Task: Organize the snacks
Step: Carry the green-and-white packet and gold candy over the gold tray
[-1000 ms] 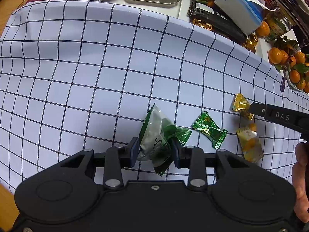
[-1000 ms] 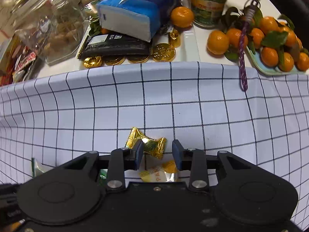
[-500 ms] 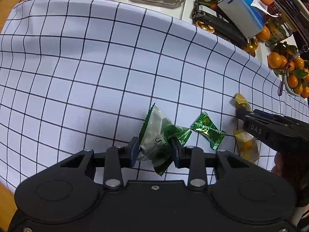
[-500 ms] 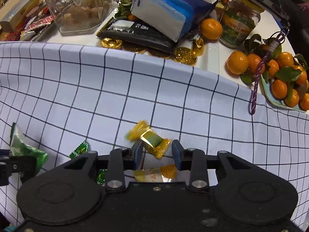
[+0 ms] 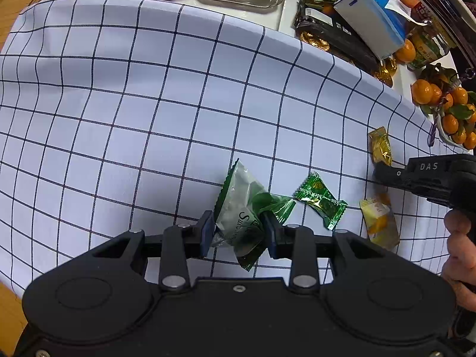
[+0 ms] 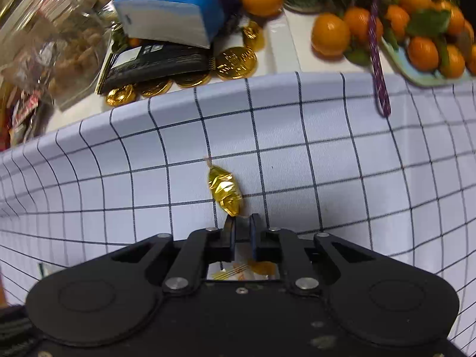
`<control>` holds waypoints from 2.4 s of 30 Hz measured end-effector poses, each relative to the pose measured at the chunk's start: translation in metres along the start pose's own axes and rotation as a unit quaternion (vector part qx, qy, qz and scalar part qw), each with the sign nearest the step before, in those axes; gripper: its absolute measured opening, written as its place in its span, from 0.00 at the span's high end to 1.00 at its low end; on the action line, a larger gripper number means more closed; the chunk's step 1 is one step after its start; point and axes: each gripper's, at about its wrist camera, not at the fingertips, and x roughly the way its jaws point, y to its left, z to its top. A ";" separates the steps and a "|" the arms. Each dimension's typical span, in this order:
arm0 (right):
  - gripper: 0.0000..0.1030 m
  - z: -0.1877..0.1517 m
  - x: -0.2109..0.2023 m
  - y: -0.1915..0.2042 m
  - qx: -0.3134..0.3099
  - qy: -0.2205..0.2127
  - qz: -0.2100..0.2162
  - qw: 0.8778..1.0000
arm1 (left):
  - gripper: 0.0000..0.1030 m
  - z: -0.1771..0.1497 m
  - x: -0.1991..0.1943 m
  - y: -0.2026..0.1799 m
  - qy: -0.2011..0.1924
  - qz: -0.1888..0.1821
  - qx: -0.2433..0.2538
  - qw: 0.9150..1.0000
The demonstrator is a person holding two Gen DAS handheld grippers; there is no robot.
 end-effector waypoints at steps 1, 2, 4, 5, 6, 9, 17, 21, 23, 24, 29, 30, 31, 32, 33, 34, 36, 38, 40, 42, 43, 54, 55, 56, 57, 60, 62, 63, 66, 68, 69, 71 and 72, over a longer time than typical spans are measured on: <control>0.90 0.001 -0.001 -0.004 0.012 0.006 0.008 1.000 | 0.58 0.000 0.000 0.000 0.000 0.000 0.000 1.000; 0.90 0.003 -0.004 -0.007 0.021 0.006 0.018 1.000 | 0.58 0.000 0.000 0.000 0.000 -0.001 0.000 1.000; 0.87 0.004 -0.014 -0.009 0.029 -0.008 0.026 0.999 | 0.58 0.000 0.000 0.000 0.001 -0.002 0.000 1.000; 0.83 0.004 -0.018 -0.010 0.033 -0.020 0.025 0.999 | 0.58 0.001 0.001 0.000 0.001 -0.003 0.001 1.000; 0.82 0.004 -0.023 -0.009 0.037 -0.037 0.022 0.998 | 0.58 0.001 0.001 0.000 0.001 -0.003 0.001 1.000; 0.75 0.005 -0.032 -0.006 0.041 -0.070 0.008 0.997 | 0.58 0.002 0.001 -0.001 0.002 -0.003 0.003 1.000; 0.73 0.001 -0.032 0.005 0.014 -0.102 -0.018 0.994 | 0.58 0.002 0.008 -0.001 0.009 -0.001 0.005 1.000; 0.72 -0.003 -0.025 0.020 -0.036 -0.131 -0.070 0.988 | 0.58 0.002 0.008 -0.002 0.008 -0.001 0.008 1.000; 0.72 -0.002 -0.018 0.024 -0.051 -0.125 -0.076 0.988 | 0.58 0.002 0.008 -0.001 0.009 -0.002 0.006 1.000; 0.72 -0.001 -0.015 0.025 -0.053 -0.118 -0.073 0.989 | 0.58 0.003 0.008 0.000 0.009 -0.004 0.005 1.000; 0.67 0.000 -0.005 0.025 -0.055 -0.113 -0.091 0.988 | 0.58 0.003 0.005 0.003 0.008 -0.008 0.000 1.000; 0.67 0.001 -0.003 0.023 -0.050 -0.107 -0.091 0.989 | 0.58 0.003 0.004 0.004 0.008 -0.009 -0.001 1.000; 0.68 0.002 0.000 0.021 -0.042 -0.100 -0.089 0.990 | 0.58 0.003 0.003 0.004 0.007 -0.010 -0.001 1.000; 0.68 0.003 0.002 0.019 -0.036 -0.095 -0.088 0.991 | 0.58 0.003 0.002 0.005 0.007 -0.010 -0.001 1.000; 0.67 0.004 0.004 0.017 -0.030 -0.093 -0.087 0.991 | 0.58 0.003 0.001 0.005 0.006 -0.011 -0.001 1.000; 0.69 0.003 0.003 0.016 -0.027 -0.098 -0.086 0.991 | 0.58 0.003 0.001 0.005 0.005 -0.010 -0.002 1.000; 0.69 0.004 0.004 0.015 -0.024 -0.095 -0.086 0.991 | 0.58 0.003 0.001 0.005 0.005 -0.010 -0.003 1.000; 0.69 0.004 0.005 0.014 -0.020 -0.094 -0.084 0.992 | 0.58 0.003 0.001 0.005 0.007 -0.010 -0.005 1.000; 0.69 0.005 0.005 0.014 -0.018 -0.093 -0.084 0.992 | 0.58 0.003 0.001 0.005 0.007 -0.013 -0.005 1.000; 0.76 0.005 0.005 0.014 -0.019 -0.091 -0.084 0.992 | 0.58 0.003 0.001 0.005 0.007 -0.013 -0.006 1.000; 0.76 0.005 0.004 0.016 -0.020 -0.090 -0.085 0.992 | 0.58 0.003 0.001 0.006 0.006 -0.013 -0.006 1.000; 0.77 -0.003 -0.027 0.019 -0.010 -0.105 -0.056 0.993 | 0.58 0.000 -0.006 0.005 -0.011 0.002 0.001 1.000; 0.77 -0.005 -0.030 0.018 -0.009 -0.106 -0.052 0.993 | 0.58 -0.001 -0.006 0.004 -0.014 0.006 0.004 1.000; 0.77 -0.006 -0.033 0.018 -0.009 -0.106 -0.049 0.993 | 0.58 -0.002 -0.007 0.004 -0.016 0.011 0.007 1.000; 0.77 -0.008 -0.036 0.018 -0.009 -0.106 -0.046 0.993 | 0.58 -0.004 -0.007 0.002 -0.019 0.017 0.011 1.000; 0.77 -0.015 -0.043 0.018 -0.015 -0.110 -0.050 0.993 | 0.58 -0.007 -0.006 -0.001 -0.025 0.029 0.024 0.999; 0.77 -0.020 -0.047 0.018 -0.024 -0.113 -0.058 0.992 | 0.58 -0.010 -0.005 -0.003 -0.027 0.034 0.030 0.999; 0.77 -0.022 -0.048 0.018 -0.027 -0.113 -0.061 0.991 | 0.58 -0.012 -0.005 -0.004 -0.030 0.038 0.034 0.998; 0.77 -0.030 -0.053 0.016 -0.035 -0.111 -0.063 0.991 | 0.58 -0.018 -0.003 -0.009 -0.041 0.058 0.045 0.996; 0.77 -0.037 -0.057 0.014 -0.041 -0.113 -0.068 0.990 | 0.58 -0.023 -0.003 -0.011 -0.049 0.071 0.053 0.995; 0.77 -0.039 -0.059 0.013 -0.044 -0.115 -0.071 0.990 | 0.58 -0.027 -0.003 -0.012 -0.052 0.076 0.057 0.994; 0.77 -0.046 -0.063 0.009 -0.048 -0.116 -0.076 0.989 | 0.58 -0.033 -0.004 -0.013 -0.056 0.079 0.062 0.993; 0.77 -0.049 -0.065 0.007 -0.048 -0.115 -0.077 0.989 | 0.58 -0.037 -0.004 -0.013 -0.055 0.079 0.063 0.993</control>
